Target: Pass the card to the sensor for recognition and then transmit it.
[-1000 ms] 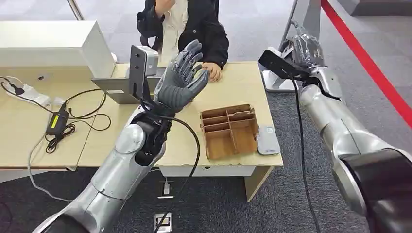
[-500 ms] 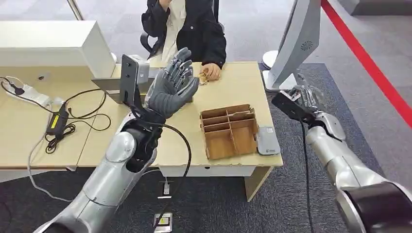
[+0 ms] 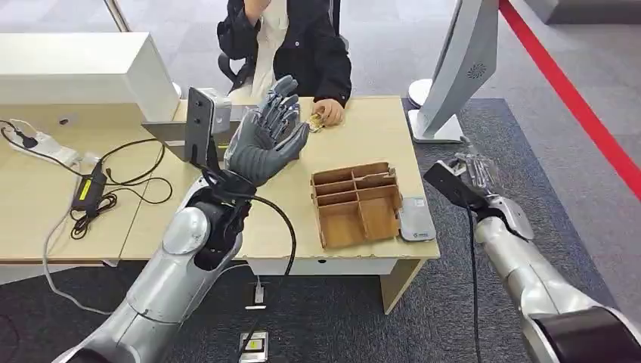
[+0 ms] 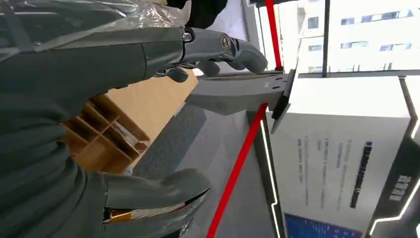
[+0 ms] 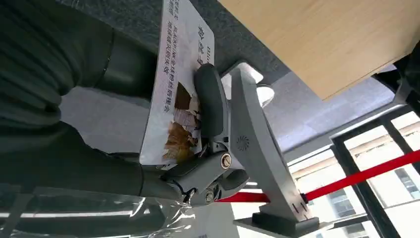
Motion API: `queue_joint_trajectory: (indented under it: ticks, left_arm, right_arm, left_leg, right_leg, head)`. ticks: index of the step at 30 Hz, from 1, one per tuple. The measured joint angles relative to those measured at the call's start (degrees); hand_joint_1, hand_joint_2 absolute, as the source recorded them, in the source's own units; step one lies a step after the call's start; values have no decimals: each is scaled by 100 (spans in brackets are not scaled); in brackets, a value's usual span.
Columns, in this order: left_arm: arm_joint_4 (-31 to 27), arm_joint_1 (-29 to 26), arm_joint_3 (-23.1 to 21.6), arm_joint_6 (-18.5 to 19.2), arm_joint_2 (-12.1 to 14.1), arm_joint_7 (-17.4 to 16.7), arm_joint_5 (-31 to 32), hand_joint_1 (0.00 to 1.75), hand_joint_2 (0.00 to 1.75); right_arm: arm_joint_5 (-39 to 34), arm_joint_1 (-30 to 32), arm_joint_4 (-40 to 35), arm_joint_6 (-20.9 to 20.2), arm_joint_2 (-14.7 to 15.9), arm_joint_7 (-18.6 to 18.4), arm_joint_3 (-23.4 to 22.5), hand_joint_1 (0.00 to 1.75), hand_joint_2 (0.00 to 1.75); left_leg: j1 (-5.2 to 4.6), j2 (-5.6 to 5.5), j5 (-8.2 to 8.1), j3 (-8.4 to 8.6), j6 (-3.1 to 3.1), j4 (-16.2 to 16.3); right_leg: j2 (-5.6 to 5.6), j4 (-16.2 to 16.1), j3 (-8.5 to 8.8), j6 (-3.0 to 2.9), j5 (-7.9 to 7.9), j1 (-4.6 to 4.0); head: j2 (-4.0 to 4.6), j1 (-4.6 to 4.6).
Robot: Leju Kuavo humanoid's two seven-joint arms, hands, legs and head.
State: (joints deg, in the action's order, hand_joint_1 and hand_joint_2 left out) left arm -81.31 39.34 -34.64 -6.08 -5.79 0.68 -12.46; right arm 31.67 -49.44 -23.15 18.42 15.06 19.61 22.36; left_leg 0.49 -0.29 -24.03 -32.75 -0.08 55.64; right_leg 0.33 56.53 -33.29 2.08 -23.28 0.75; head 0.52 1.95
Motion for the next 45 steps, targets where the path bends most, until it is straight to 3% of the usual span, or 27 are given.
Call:
queue_joint_trajectory:
  ticks: [14, 45]
  left_arm:
    - [2, 50, -31, -28, -17, 52, -142, 0, 175]
    - [2, 52, -31, 44, 2, -13, -175, 0, 175]
  right_arm:
    - [92, 394, -420, -24, -162, -28, 46, 175, 175]
    - [127, 1108, -688, 199, -208, -208, 109, 175, 175]
  left_leg:
    - [0, 1, 0, 0, 0, 0]
    - [0, 1, 0, 0, 0, -2]
  right_leg:
    - [0, -1, 0, 0, 0, 0]
    - [0, -1, 0, 0, -1, 0]
  head:
    - [0, 0]
    - [0, 0]
